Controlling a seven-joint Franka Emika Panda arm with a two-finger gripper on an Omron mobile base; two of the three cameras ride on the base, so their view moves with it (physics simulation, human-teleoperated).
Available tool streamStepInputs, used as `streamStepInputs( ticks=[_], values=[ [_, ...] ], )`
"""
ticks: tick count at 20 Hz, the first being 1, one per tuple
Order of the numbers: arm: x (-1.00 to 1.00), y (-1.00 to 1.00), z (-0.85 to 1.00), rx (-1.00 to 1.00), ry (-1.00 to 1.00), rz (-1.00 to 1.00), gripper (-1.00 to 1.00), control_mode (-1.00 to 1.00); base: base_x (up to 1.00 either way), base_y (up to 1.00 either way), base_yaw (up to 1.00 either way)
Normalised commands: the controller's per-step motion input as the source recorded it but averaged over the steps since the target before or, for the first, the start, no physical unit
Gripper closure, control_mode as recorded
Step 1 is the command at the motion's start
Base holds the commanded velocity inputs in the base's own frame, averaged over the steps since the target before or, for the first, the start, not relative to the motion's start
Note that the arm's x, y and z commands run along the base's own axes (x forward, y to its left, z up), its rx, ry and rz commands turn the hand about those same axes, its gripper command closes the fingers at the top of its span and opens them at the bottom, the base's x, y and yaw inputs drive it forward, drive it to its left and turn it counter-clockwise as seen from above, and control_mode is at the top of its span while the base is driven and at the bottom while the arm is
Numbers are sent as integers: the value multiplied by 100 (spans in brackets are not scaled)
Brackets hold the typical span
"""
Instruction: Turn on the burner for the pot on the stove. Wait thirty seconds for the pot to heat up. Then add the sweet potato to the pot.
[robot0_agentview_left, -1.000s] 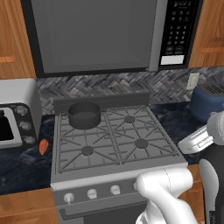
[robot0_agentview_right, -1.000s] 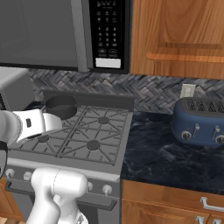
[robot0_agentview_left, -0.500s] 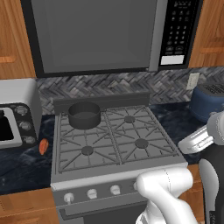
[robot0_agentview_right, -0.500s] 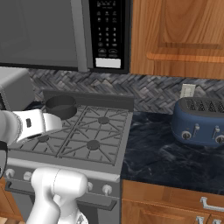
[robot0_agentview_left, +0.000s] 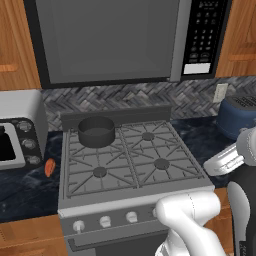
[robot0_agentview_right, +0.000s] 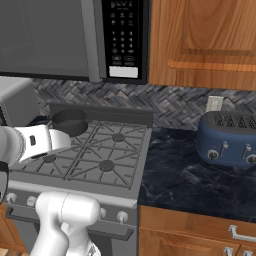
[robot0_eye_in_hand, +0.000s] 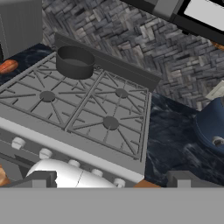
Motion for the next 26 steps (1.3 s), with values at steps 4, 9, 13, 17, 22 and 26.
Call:
streamStepInputs(
  ticks=[4, 9, 13, 17, 22, 26],
  values=[
    [0, 0, 0, 0, 0, 0, -100, -100, 0, 0, 0],
    [0, 0, 0, 0, 0, 0, -100, -100, 0, 0, 0],
    [0, 0, 0, 0, 0, 0, -100, -100, 0, 0, 0],
    [0, 0, 0, 0, 0, 0, -100, -100, 0, 0, 0],
    [0, 0, 0, 0, 0, 0, -100, -100, 0, 0, 0],
    [0, 0, 0, 0, 0, 0, -100, -100, 0, 0, 0]
  ],
)
